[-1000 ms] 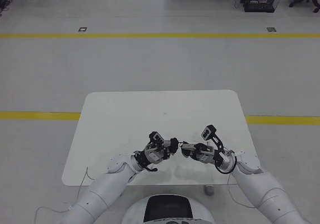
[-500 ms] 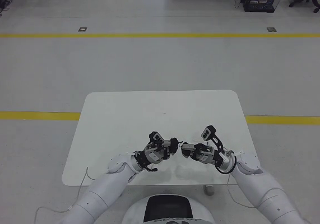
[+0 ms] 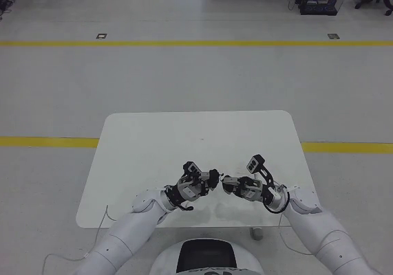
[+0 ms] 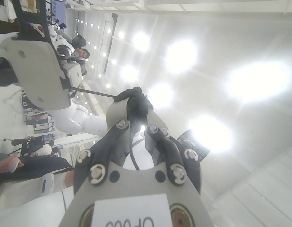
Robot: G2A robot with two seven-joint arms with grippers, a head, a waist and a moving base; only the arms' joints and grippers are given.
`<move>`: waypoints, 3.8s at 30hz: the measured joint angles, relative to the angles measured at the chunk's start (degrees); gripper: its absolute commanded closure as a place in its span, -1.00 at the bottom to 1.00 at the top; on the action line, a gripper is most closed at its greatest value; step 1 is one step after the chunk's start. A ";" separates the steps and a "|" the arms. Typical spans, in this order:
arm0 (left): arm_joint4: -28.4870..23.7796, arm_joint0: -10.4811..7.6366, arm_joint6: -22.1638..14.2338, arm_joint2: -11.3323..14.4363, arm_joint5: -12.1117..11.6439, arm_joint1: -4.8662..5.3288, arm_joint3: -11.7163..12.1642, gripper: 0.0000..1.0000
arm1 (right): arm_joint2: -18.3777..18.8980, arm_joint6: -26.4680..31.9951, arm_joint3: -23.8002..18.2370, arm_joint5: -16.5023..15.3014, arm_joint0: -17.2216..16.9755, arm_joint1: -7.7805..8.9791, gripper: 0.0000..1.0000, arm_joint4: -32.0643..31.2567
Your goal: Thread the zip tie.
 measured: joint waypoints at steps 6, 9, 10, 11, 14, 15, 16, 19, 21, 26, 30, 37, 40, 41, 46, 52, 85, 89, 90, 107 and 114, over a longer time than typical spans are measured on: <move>0.00 0.00 0.00 0.00 0.00 0.00 0.00 1.00 | -0.02 0.15 0.27 0.10 0.08 -0.10 1.00 -0.10; 0.00 0.00 0.00 0.00 0.00 0.00 0.00 1.00 | -0.03 0.23 0.42 0.14 0.11 -0.14 1.00 -0.16; 0.00 0.00 0.00 0.00 0.00 0.00 0.00 1.00 | -0.03 0.24 0.46 0.15 0.12 -0.15 1.00 -0.17; 0.00 0.00 0.00 0.00 0.00 0.00 0.00 1.00 | -0.03 0.26 0.50 0.16 0.12 -0.17 1.00 -0.18; 0.00 0.00 0.00 0.00 0.00 0.00 0.00 1.00 | -0.01 0.31 0.63 0.21 0.14 -0.20 1.00 -0.24; 0.00 0.00 0.00 0.00 0.00 0.00 0.00 1.00 | 0.00 0.33 0.68 0.24 0.15 -0.22 1.00 -0.27; 0.00 0.00 0.00 0.00 0.00 0.00 0.00 1.00 | 0.01 0.34 0.71 0.27 0.16 -0.23 1.00 -0.30; 0.00 0.00 0.00 0.00 0.00 0.00 0.00 1.00 | 0.03 0.35 0.77 0.38 0.18 -0.26 1.00 -0.38; 0.00 0.00 0.00 0.00 0.00 0.00 0.00 1.00 | 0.04 0.37 0.81 0.43 0.20 -0.28 1.00 -0.43; 0.00 0.00 0.00 0.00 0.00 0.00 0.00 1.00 | 0.01 0.39 0.90 0.55 0.24 -0.35 1.00 -0.57; 0.00 0.00 0.00 0.00 0.00 0.00 0.00 1.00 | -0.01 0.39 0.97 0.63 0.28 -0.40 1.00 -0.66; 0.00 0.00 0.00 0.00 0.00 0.00 0.00 1.00 | -0.03 0.35 1.19 0.75 0.36 -0.49 1.00 -0.78; 0.00 0.00 0.00 0.00 0.00 0.00 0.00 1.00 | -0.03 0.43 1.22 0.78 0.38 -0.53 1.00 -0.85; 0.00 0.00 0.00 0.00 0.00 0.00 0.00 1.00 | -0.03 0.44 1.23 0.80 0.38 -0.53 1.00 -0.88; 0.00 0.00 0.00 0.00 0.00 0.00 0.00 1.00 | 0.02 0.42 1.22 0.89 0.35 -0.57 1.00 -1.03; 0.00 0.00 0.00 0.00 0.00 0.00 0.00 1.00 | 0.07 0.41 1.17 1.03 0.27 -0.60 1.00 -1.26; 0.00 0.00 0.00 0.00 0.00 0.00 0.00 1.00 | 2.18 -0.73 3.19 2.18 0.13 -0.24 -1.00 -3.07; 0.00 0.00 0.00 0.00 0.00 0.00 0.00 1.00 | 4.19 -1.31 2.53 2.01 -0.75 0.25 -1.00 -3.27; 0.00 0.00 0.00 0.00 0.00 0.00 0.00 1.00 | 4.67 -1.56 2.24 1.96 -0.96 0.36 -1.00 -3.32; 0.34 0.17 1.06 0.10 0.21 0.00 -0.97 1.00 | 7.85 -4.85 -2.64 -0.44 -3.24 0.92 -1.00 -4.02; 0.44 2.50 3.87 -1.60 0.89 0.70 -7.00 1.00 | 13.44 -5.36 -9.39 -3.51 -7.79 2.06 -1.00 -5.15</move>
